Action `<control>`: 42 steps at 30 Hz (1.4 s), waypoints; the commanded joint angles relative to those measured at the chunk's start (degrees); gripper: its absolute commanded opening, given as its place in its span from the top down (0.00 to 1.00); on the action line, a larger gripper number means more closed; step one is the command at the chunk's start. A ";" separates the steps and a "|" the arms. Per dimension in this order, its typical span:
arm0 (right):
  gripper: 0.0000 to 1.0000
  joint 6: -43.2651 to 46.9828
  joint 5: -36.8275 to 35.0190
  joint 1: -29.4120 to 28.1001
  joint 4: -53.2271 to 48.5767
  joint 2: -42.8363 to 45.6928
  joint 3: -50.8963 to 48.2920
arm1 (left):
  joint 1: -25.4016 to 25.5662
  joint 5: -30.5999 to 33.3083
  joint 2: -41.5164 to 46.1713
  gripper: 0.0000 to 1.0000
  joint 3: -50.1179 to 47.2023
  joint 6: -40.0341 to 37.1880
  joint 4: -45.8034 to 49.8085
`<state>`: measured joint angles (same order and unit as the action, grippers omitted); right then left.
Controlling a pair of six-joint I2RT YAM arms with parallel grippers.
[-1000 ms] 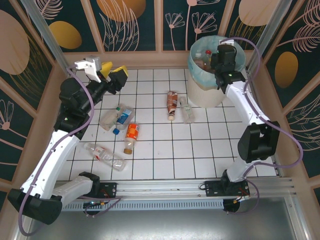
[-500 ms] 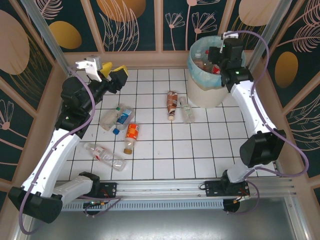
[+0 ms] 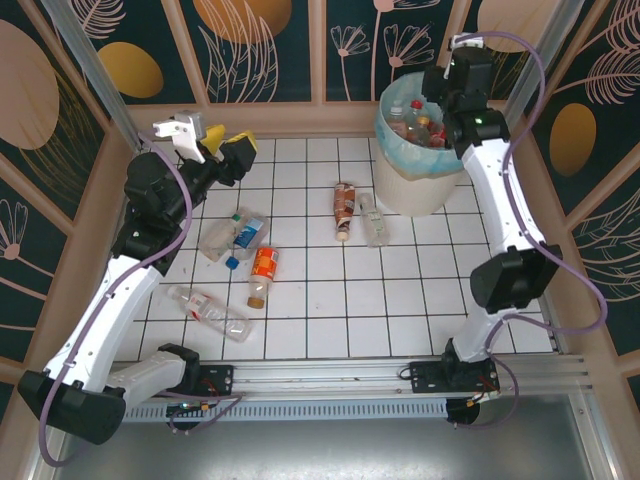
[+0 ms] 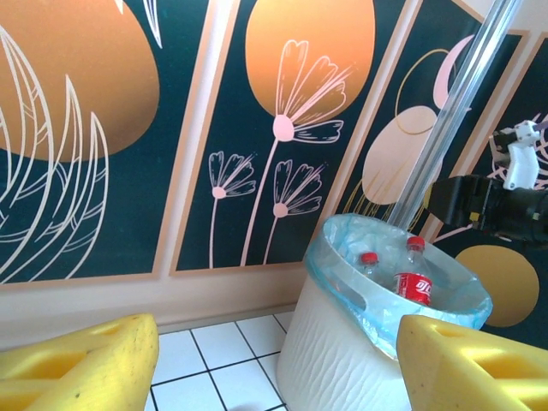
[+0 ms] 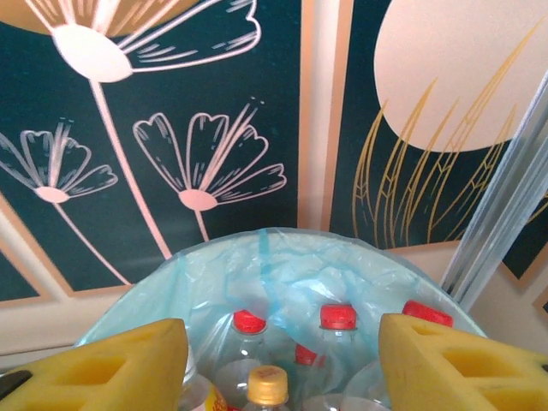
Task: Put the plastic bottles in the bin
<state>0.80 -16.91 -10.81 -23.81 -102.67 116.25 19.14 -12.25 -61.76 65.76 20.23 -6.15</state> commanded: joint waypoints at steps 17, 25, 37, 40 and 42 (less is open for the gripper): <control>0.49 -5.16 -4.04 -11.38 -7.89 -0.96 0.89 | -0.05 14.72 -8.71 0.27 6.54 0.33 17.86; 0.44 5.15 7.25 -28.73 3.17 5.75 -12.78 | -1.77 16.91 -12.85 0.26 5.94 3.58 23.34; 0.35 -3.70 27.23 -45.99 12.86 -2.05 -21.09 | -32.50 20.93 -2.67 0.24 -0.77 7.09 20.06; 0.29 -2.39 28.38 -50.44 9.64 -8.80 -15.80 | -40.31 18.41 -1.37 0.22 -4.60 9.08 17.66; 0.28 -0.95 28.42 -52.59 6.21 -13.81 -11.10 | -43.65 16.42 -1.56 0.22 -6.73 9.80 16.41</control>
<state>-0.69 8.27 -60.25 -13.98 -111.72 100.05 -21.26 7.14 -63.05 61.82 27.55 12.93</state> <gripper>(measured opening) 0.718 0.779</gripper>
